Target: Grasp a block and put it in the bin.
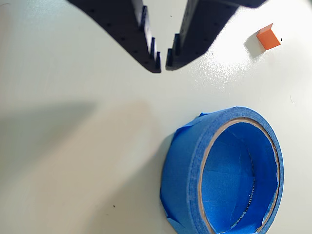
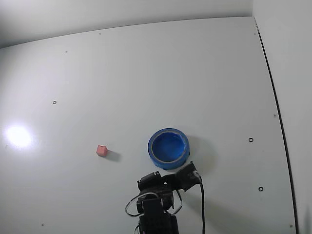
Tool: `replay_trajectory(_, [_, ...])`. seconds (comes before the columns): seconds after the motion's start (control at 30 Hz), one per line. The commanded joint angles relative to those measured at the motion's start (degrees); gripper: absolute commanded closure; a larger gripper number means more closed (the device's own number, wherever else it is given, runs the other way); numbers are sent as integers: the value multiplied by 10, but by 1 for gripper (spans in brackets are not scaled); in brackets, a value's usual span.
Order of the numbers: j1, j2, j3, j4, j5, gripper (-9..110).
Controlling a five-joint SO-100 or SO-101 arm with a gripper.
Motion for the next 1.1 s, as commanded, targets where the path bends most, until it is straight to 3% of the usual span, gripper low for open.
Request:
replay_trajectory(0.0, [0, 5, -10, 0, -3, 101])
replay_trajectory(0.77, [-4, 5, -13, -8, -13, 100])
replay_trajectory(0.9, [-5, 5, -61, -5, -127, 97])
replay_trajectory(1.07, [-6, 5, -135, 1, -315, 79])
